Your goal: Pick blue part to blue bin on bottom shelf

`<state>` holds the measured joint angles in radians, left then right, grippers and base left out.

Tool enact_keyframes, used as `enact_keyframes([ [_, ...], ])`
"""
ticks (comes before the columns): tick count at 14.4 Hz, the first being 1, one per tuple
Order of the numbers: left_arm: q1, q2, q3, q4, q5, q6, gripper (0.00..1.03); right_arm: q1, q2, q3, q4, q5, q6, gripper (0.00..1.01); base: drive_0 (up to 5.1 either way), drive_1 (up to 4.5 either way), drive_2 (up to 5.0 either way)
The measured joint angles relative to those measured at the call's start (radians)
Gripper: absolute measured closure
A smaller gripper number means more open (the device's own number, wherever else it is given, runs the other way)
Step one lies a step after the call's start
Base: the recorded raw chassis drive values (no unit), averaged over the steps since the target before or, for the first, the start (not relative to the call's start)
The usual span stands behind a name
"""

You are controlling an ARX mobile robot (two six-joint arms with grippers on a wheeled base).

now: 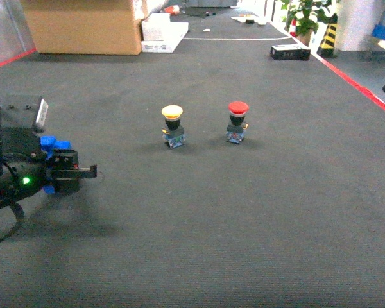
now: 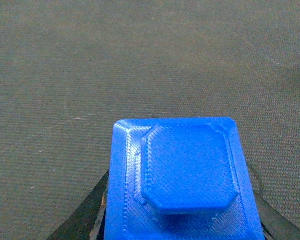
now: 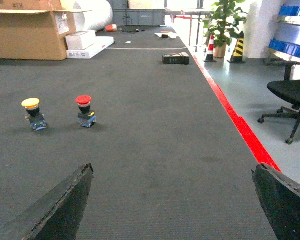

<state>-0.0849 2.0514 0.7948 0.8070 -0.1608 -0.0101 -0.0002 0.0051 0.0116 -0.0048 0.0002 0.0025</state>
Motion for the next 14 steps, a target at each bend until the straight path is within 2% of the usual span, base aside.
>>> enact_keyframes([
  [2,0.0,-0.288,-0.184,0.026,-0.021,0.03,0.59,0.0,0.0,0.0,0.0,0.0,0.0,0.03,0.0,0.0,0.0],
  [5,-0.012,-0.57,-0.28,-0.085,-0.054,0.047,0.59,0.0,0.0,0.0,0.0,0.0,0.0,0.03,0.0,0.0,0.0],
  [8,-0.055,-0.969,-0.317,-0.315,-0.112,0.059,0.59,0.0,0.0,0.0,0.0,0.0,0.0,0.03,0.0,0.0,0.0],
  [10,-0.107,-1.237,-0.359,-0.529,-0.176,0.061,0.59,0.0,0.0,0.0,0.0,0.0,0.0,0.03,0.0,0.0,0.0],
  [14,-0.215,-1.569,-0.365,-0.789,-0.304,0.071,0.59,0.0,0.0,0.0,0.0,0.0,0.0,0.03,0.0,0.0,0.0],
])
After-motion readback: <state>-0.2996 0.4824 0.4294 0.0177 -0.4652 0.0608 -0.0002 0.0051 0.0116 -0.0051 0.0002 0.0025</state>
